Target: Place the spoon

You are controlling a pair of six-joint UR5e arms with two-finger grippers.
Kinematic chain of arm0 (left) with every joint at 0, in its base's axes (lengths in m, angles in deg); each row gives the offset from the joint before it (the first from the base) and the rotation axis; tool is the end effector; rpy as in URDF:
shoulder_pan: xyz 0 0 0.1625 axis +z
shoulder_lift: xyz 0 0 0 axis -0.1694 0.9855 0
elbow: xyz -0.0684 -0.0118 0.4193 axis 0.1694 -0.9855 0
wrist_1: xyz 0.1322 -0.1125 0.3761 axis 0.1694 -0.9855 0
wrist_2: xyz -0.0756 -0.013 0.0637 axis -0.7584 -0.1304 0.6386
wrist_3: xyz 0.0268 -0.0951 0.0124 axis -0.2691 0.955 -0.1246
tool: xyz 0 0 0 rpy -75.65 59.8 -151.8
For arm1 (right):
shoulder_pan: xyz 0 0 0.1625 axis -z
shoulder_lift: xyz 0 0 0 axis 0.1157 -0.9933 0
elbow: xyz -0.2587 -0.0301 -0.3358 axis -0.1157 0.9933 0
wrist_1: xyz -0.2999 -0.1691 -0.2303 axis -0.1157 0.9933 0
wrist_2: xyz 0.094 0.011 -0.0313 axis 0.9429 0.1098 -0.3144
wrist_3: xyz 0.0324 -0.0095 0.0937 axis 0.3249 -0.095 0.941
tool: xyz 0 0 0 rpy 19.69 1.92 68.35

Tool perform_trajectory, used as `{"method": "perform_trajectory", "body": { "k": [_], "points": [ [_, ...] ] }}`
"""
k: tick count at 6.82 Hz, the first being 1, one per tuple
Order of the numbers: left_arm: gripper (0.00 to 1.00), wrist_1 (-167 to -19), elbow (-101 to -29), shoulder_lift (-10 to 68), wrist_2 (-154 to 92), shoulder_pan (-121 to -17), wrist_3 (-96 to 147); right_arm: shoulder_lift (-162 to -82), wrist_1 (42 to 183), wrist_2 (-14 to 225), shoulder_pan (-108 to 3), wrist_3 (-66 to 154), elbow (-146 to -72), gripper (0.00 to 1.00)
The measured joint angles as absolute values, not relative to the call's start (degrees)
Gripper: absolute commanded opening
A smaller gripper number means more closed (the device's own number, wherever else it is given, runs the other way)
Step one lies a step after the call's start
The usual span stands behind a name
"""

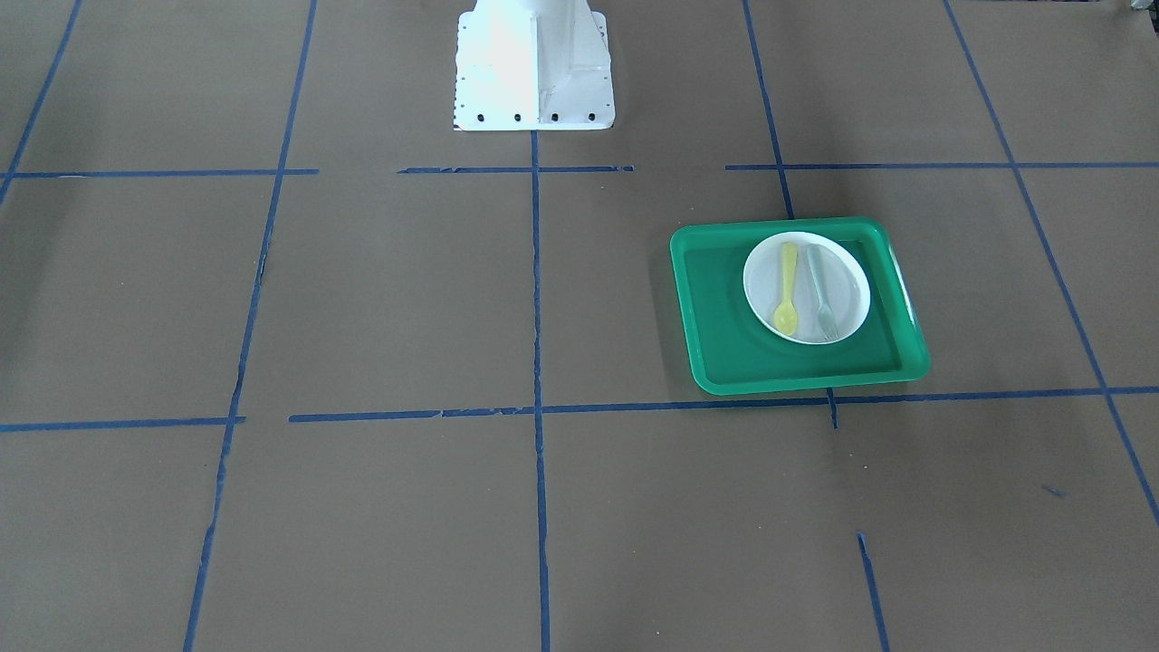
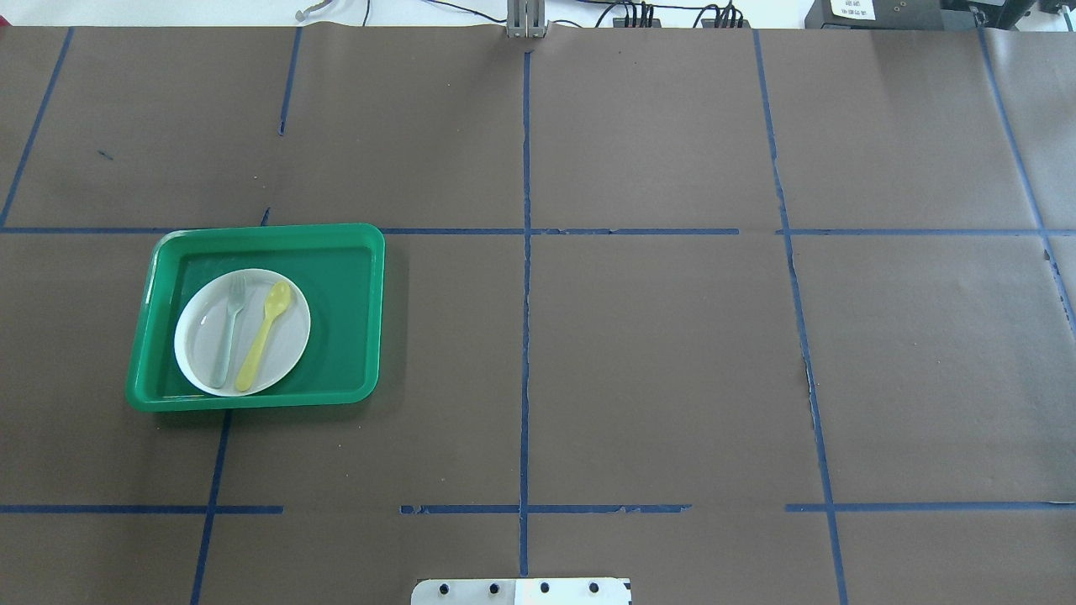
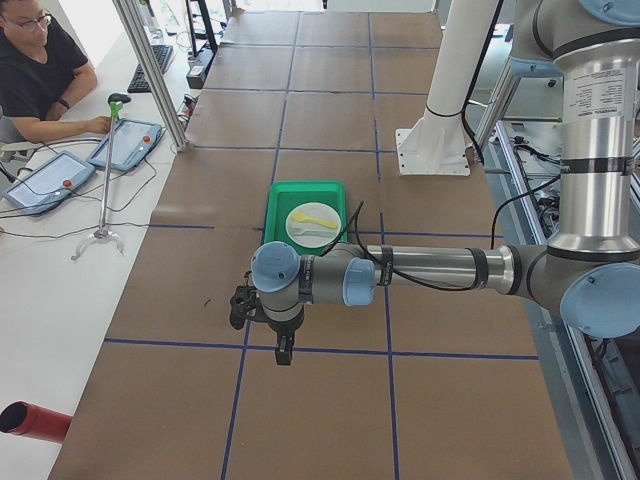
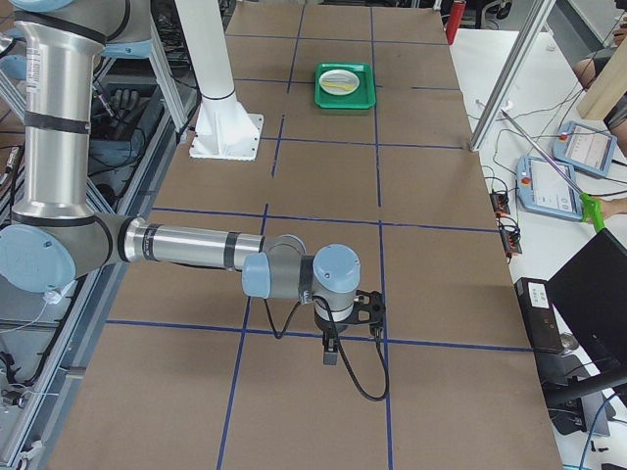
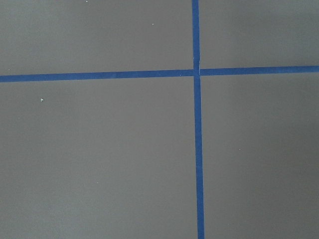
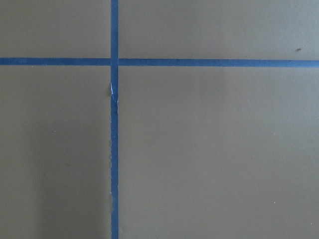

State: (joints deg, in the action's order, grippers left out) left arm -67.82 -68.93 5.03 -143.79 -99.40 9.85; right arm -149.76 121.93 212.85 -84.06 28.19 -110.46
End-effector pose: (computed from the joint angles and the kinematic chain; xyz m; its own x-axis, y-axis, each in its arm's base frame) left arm -0.0607 -0.4617 0.6517 0.7133 0.0362 -0.6999 -0.0159 0.9992 0.0354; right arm 0.0739 -0.4351 0.6816 0.7609 0.0181 0.6486 -0.0228 0.9997 -0.0012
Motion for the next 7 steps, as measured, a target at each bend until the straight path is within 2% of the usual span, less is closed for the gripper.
{"method": "perform_trajectory", "body": {
  "k": [4, 7],
  "points": [
    [1.0, -67.8, -71.6, 7.0, -143.6, -99.1, 10.4, -149.8, 121.9, 212.8, -84.1, 28.1, -110.5, 1.0],
    [1.0, -68.0, -82.8, 8.5, -143.5, -92.0, 22.1, -149.8, 121.9, 212.8, -84.1, 28.2, -110.5, 1.0]
  ]
}}
